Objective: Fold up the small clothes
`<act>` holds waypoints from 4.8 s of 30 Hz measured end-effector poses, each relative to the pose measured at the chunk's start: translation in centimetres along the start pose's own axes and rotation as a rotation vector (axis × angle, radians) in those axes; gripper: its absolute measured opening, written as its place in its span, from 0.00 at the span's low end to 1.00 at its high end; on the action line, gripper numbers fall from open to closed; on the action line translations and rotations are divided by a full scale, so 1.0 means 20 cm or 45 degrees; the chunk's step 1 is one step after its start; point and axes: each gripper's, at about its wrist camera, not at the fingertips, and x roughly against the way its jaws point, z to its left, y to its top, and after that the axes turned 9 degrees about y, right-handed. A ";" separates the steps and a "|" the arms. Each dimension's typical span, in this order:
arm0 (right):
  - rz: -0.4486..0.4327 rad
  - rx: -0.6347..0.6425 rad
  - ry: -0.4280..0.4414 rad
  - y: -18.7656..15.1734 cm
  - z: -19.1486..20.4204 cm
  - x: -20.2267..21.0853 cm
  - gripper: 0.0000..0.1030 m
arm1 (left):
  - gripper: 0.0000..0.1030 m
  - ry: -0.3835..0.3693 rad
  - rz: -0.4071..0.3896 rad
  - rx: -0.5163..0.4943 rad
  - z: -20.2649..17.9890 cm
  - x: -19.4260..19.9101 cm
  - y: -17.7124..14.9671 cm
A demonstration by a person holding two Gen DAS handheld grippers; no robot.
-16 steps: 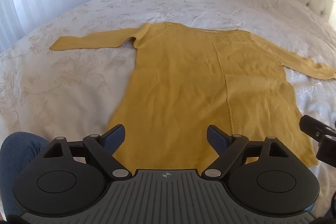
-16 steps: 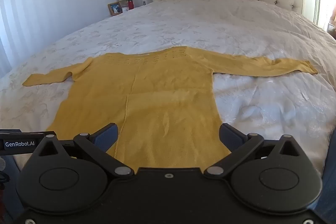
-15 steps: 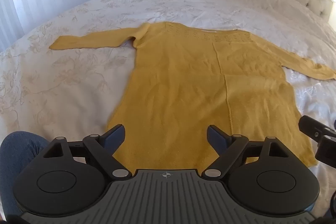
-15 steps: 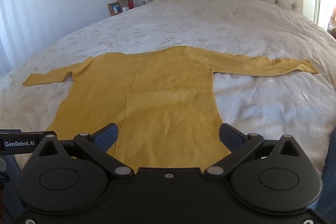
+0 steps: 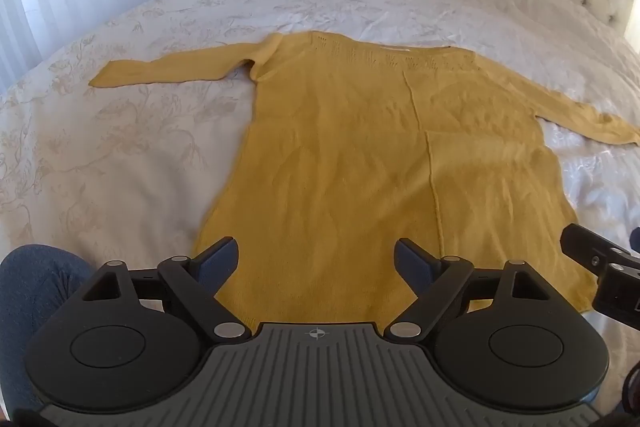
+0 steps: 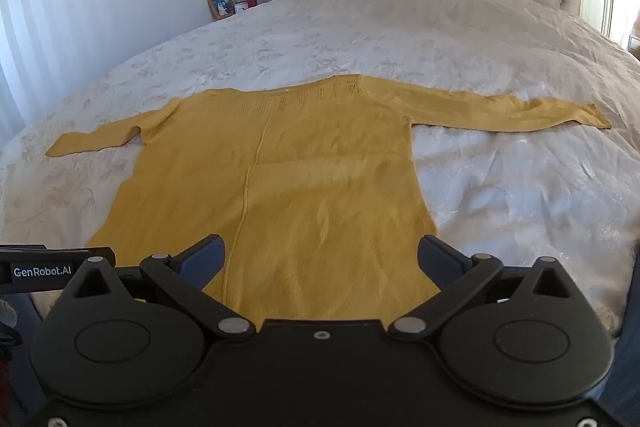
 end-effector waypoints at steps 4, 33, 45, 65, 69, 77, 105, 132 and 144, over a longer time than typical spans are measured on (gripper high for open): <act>0.022 -0.011 0.009 0.00 -0.01 0.00 0.99 | 0.83 -0.001 0.006 -0.002 0.00 0.00 0.00; 0.041 -0.009 0.014 0.00 -0.01 -0.02 0.99 | 0.83 -0.001 0.033 0.004 0.01 -0.02 0.01; 0.040 -0.010 0.016 0.00 -0.01 -0.02 0.99 | 0.83 0.000 0.037 -0.010 0.02 -0.03 0.01; 0.104 -0.005 -0.010 -0.03 -0.03 -0.09 0.99 | 0.83 -0.025 0.131 -0.046 -0.02 -0.10 -0.03; 0.127 -0.003 -0.044 -0.04 -0.07 -0.12 0.99 | 0.83 -0.028 0.149 -0.046 -0.02 -0.13 -0.04; 0.171 -0.023 -0.208 -0.06 -0.27 -0.17 0.99 | 0.82 -0.022 0.166 -0.083 -0.06 -0.21 -0.06; 0.497 -0.034 -0.019 -0.13 -0.46 -0.26 0.09 | 0.83 -0.099 0.332 -0.178 -0.09 -0.43 -0.09; 0.117 0.058 0.063 0.27 -0.18 -0.74 0.86 | 0.82 0.064 0.095 -0.024 -0.12 -0.82 0.48; 0.213 0.130 0.062 0.00 -0.18 -0.78 0.99 | 0.90 -0.022 0.025 -0.082 -0.05 -0.83 0.25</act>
